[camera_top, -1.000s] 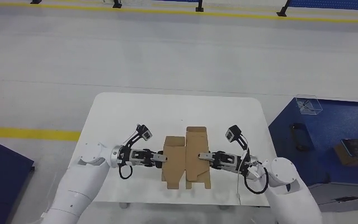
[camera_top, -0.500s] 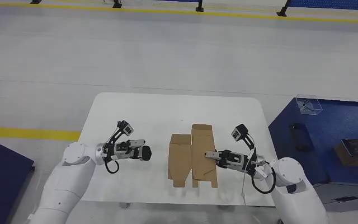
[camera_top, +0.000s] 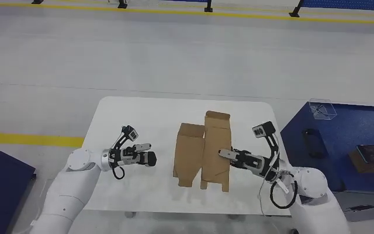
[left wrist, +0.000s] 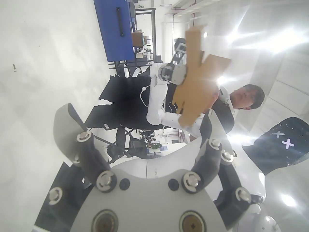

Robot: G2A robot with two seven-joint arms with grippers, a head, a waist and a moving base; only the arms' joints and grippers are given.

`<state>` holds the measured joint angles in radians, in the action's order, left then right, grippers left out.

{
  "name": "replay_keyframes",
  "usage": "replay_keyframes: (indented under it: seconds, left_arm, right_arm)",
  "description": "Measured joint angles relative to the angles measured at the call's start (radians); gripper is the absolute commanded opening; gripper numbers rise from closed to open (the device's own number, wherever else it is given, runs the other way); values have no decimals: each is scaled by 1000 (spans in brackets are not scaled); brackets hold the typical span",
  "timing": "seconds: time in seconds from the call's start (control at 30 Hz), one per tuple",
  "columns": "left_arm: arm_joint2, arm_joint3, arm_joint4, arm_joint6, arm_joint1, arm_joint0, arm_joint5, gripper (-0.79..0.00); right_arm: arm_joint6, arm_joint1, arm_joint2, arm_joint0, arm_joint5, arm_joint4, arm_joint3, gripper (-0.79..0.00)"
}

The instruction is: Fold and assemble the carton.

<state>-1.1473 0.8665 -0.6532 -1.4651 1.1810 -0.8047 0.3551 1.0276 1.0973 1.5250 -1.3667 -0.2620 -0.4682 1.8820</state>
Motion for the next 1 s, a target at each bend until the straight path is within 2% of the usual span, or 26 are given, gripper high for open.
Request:
replay_keyframes:
  seconds: [0.1,0.3,0.47,0.83,0.93,1.0]
  left_arm:
    - [0,0,0,0,0,0,0,0]
    - [0,0,0,0,0,0,0,0]
    - [0,0,0,0,0,0,0,0]
    - [0,0,0,0,0,0,0,0]
    - [0,0,0,0,0,0,0,0]
    - [0,0,0,0,0,0,0,0]
  right_arm:
    - [-36,2,6,-18,-76,-12,116,-785]
    - [-87,2,25,-30,-195,61,320,-785]
    - [-104,1,18,-29,-180,123,350,-785]
    - [-107,1,15,-32,-178,116,347,-785]
    - [-172,7,-35,-52,-60,-2,345,-785]
    - [-214,10,-56,-46,141,-211,338,-785]
